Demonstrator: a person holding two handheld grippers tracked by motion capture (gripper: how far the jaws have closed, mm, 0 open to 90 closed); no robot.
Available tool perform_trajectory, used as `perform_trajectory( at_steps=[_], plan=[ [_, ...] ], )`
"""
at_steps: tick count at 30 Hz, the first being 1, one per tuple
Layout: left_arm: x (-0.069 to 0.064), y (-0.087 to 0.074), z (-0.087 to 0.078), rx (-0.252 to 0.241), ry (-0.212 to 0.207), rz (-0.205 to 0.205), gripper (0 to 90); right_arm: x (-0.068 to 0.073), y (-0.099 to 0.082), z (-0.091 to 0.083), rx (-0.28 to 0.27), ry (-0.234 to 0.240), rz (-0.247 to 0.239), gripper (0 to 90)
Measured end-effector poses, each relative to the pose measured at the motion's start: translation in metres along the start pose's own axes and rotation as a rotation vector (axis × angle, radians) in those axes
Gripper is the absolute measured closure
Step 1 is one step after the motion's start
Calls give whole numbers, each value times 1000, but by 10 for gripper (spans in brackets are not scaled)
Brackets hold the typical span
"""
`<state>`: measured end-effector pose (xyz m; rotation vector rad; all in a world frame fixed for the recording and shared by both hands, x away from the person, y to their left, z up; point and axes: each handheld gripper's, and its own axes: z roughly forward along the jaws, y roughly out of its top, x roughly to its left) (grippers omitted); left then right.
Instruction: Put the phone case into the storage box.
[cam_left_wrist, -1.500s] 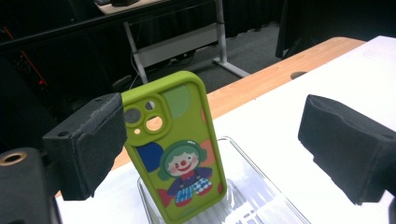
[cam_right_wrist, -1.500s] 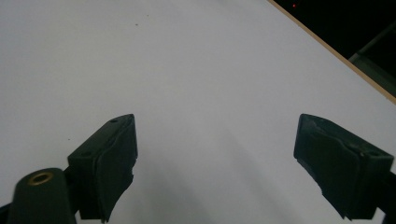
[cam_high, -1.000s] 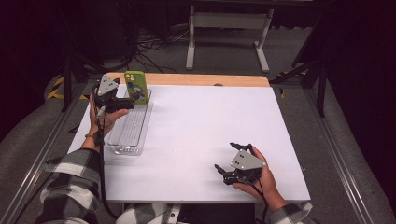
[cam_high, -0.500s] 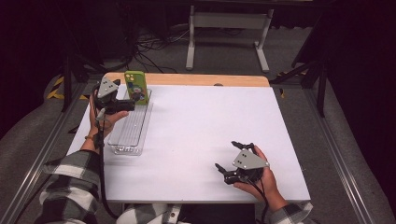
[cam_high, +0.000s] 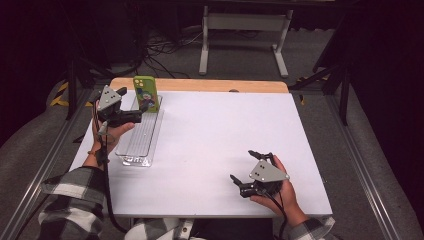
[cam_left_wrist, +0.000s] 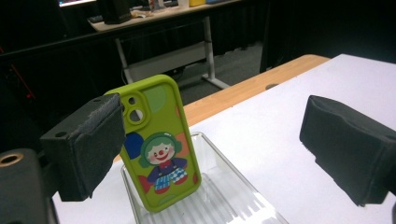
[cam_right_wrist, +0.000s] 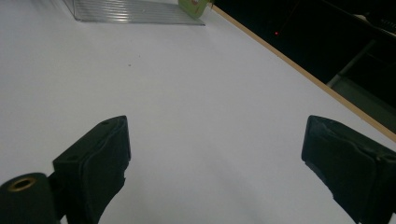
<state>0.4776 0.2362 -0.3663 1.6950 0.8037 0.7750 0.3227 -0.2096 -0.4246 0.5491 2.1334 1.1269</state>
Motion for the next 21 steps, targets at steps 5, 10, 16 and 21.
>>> perform_trajectory(
  at_steps=[5, 10, 16, 21],
  plan=[
    [-6, -1, -4, -12, -3, 5, 77, 0, 1, -1, -3, 2, -1, 87],
    [-12, -5, -7, -25, 6, 7, 90, 1, 1, -1, -5, 1, -10, 87],
    [-15, -8, -8, -14, -11, 9, 87, 1, 2, -1, -10, 6, -9, 87],
    [-19, -12, -7, -15, -22, 7, 86, 1, 4, -3, -30, 3, -5, 85]
  ],
)
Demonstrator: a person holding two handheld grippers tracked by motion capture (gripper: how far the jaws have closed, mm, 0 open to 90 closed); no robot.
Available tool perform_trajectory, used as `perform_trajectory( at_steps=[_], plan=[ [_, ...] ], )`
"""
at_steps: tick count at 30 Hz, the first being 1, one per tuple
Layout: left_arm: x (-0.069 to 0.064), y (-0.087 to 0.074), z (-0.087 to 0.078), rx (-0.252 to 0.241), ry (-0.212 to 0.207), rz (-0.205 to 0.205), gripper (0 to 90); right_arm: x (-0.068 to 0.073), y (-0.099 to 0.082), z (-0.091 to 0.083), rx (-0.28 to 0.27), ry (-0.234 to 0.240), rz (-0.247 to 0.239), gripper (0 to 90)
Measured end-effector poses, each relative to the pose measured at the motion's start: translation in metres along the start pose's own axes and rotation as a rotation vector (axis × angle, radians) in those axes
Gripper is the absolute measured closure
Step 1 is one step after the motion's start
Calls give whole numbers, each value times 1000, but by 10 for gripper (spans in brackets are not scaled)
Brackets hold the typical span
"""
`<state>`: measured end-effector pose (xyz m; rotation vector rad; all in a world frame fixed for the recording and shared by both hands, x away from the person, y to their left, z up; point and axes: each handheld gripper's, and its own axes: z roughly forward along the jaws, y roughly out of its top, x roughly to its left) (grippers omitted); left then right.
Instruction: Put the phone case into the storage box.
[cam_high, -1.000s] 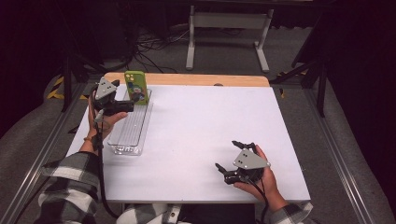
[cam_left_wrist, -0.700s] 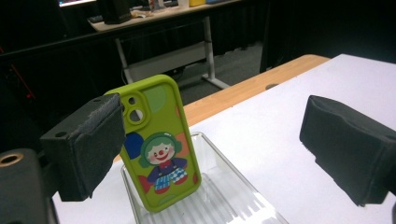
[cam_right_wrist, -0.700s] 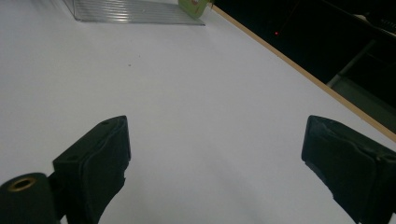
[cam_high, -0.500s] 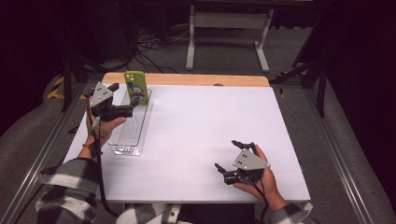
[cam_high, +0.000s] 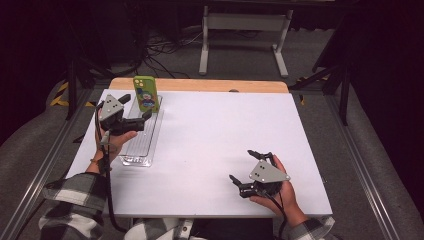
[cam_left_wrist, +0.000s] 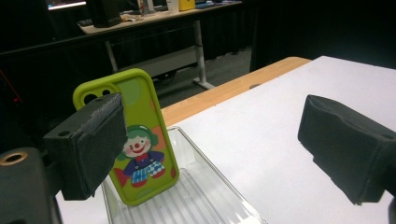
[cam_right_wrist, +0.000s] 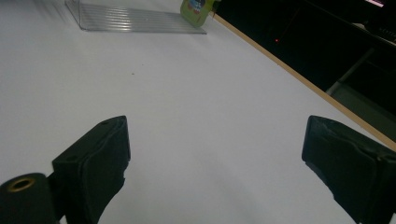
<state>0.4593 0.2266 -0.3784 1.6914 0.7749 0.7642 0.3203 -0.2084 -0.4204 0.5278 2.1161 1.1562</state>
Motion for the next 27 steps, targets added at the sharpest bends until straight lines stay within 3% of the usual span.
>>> perform_trajectory(
  at_steps=[7, 20, 27],
  plan=[
    [-7, -3, -5, -6, -26, -6, 88, -2, 2, -3, -29, -4, 22, 80],
    [-23, -1, -20, -15, -45, 46, 85, -4, 3, -5, -45, -14, 27, 79],
    [-29, 0, -26, -28, -65, 36, 80, -5, 5, -6, -65, -15, 39, 79]
  ],
)
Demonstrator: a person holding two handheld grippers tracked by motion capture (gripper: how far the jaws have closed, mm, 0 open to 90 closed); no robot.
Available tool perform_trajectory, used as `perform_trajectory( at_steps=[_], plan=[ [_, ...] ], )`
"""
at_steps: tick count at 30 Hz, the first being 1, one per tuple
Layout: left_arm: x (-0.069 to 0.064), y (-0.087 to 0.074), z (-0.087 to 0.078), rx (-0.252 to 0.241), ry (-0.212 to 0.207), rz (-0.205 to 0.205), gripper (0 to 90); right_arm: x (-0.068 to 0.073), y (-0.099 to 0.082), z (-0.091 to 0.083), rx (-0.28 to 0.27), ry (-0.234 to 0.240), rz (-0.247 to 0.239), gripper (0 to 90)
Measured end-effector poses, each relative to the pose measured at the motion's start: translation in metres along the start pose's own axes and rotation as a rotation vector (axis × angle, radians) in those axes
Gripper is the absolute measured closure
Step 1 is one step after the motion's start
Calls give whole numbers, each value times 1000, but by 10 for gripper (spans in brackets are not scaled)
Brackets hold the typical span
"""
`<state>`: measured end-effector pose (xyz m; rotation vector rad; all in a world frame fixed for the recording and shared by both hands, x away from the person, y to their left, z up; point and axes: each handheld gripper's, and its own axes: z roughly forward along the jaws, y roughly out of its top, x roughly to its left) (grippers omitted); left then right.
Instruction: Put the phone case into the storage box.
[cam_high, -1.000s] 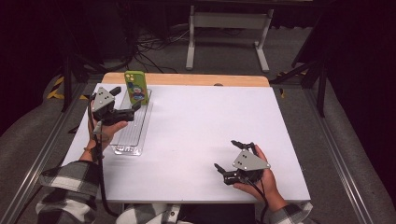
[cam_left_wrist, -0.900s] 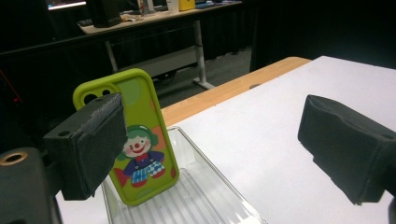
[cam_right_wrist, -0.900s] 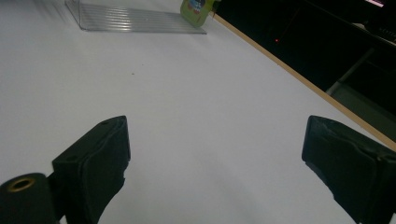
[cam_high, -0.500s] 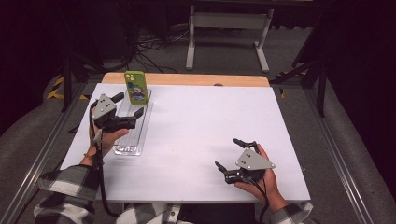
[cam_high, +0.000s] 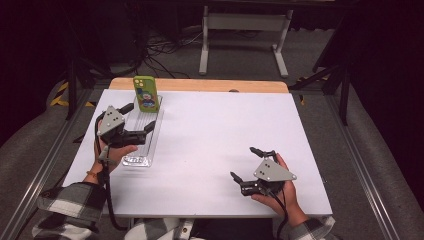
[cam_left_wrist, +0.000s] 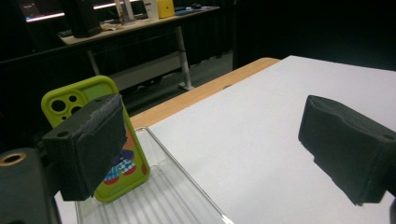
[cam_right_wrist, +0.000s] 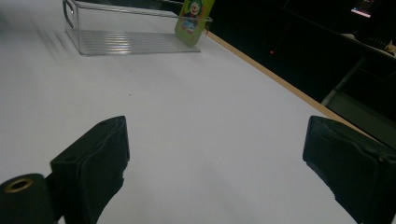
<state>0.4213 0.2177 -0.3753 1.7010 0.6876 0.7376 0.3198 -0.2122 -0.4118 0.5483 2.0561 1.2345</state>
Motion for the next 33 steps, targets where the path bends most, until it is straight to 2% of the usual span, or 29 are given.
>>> perform_trajectory(
  at_steps=[6, 9, 11, 19, 22, 25, 31, 33],
  plan=[
    [-6, 0, -5, -8, -22, 7, 64, -1, 1, 0, -4, 2, 6, 79],
    [-9, -1, -9, -4, -23, 28, 62, -1, 2, 1, -11, 0, 9, 79],
    [-11, -2, -13, -8, -38, 30, 59, -1, 2, 0, -15, 2, 11, 79],
    [-21, -4, -22, -8, -39, 58, 50, -1, 3, 0, -24, 5, 18, 79],
    [-24, -5, -24, -7, -43, 50, 49, -2, 3, -1, -28, 8, 24, 79],
    [-28, -6, -28, -9, -57, 64, 47, -2, 4, -2, -27, 6, 26, 77],
    [-37, -6, -32, -24, -104, 60, 44, -3, 5, -4, -40, -12, 27, 79],
    [-40, -7, -32, -28, -104, 67, 43, -3, 5, -5, -48, -22, 30, 82]
  ],
)
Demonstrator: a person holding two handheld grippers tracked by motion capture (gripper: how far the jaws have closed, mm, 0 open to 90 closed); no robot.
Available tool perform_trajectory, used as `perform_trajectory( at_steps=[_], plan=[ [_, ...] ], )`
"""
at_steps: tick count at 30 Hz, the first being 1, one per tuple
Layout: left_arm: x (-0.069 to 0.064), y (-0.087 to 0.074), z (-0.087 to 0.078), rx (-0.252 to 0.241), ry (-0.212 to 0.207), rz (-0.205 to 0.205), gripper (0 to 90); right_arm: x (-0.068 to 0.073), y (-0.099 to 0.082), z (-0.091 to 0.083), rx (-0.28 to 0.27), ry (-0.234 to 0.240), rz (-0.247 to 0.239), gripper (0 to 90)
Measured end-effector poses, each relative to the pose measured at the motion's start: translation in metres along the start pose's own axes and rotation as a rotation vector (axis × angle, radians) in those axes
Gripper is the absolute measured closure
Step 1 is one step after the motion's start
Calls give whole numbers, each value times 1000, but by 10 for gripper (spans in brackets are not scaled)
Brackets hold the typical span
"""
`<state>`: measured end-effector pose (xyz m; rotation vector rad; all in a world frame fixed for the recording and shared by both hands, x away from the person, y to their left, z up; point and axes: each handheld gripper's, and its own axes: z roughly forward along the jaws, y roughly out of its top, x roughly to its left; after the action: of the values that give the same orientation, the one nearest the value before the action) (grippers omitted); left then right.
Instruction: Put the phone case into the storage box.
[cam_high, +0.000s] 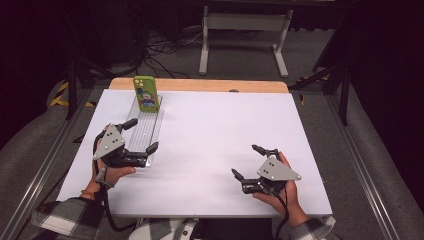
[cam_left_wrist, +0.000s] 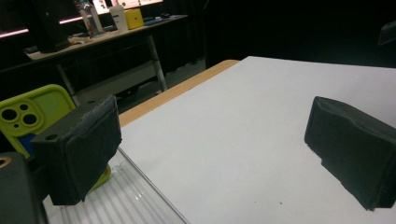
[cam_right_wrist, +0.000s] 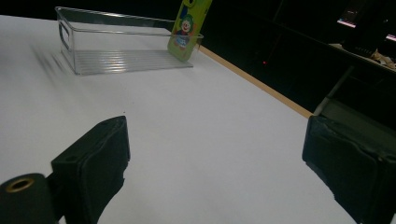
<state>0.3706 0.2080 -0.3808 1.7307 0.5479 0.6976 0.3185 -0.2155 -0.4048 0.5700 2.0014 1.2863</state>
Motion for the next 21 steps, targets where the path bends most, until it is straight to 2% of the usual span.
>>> perform_trajectory(
  at_steps=[7, 10, 14, 21],
  plan=[
    [-9, 0, -1, -1, -16, 21, 39, -1, 1, 0, -2, -2, 5, 81],
    [-12, -1, -2, -11, -26, 17, 38, 0, 1, 1, 2, 1, 5, 78],
    [-18, -3, -1, 0, -47, 44, 33, 1, 2, 1, -6, -7, 2, 79],
    [-26, -6, 0, 5, -58, 54, 34, 2, 3, -1, -14, -11, -5, 82]
  ],
)
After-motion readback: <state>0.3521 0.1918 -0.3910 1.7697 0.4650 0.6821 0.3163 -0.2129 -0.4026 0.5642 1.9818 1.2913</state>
